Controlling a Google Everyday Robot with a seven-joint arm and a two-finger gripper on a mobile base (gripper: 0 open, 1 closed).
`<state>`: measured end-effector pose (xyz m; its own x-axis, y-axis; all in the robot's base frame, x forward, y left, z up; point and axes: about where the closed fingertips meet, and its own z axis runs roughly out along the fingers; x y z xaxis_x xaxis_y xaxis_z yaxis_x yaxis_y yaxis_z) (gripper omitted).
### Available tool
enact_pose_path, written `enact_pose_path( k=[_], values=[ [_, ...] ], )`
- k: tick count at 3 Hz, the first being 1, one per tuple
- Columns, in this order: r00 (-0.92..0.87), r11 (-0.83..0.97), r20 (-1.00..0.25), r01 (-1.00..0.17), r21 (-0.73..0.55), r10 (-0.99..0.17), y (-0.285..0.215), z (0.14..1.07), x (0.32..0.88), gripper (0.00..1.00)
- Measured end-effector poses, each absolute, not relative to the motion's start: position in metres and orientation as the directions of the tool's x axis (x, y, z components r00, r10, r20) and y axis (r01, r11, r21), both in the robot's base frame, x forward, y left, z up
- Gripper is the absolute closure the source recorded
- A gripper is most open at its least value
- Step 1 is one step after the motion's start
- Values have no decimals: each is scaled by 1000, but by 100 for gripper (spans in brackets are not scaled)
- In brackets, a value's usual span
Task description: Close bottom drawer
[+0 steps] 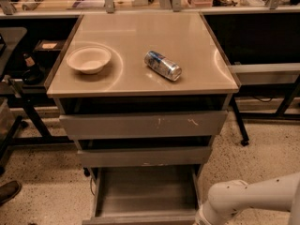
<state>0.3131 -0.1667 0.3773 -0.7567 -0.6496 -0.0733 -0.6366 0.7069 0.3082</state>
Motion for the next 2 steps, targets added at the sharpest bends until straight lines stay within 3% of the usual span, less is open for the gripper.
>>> enact_pose_path(
  k=[2],
  values=[
    [-823, 754, -44, -539, 375, -566, -173, 310, 310, 100]
  ],
)
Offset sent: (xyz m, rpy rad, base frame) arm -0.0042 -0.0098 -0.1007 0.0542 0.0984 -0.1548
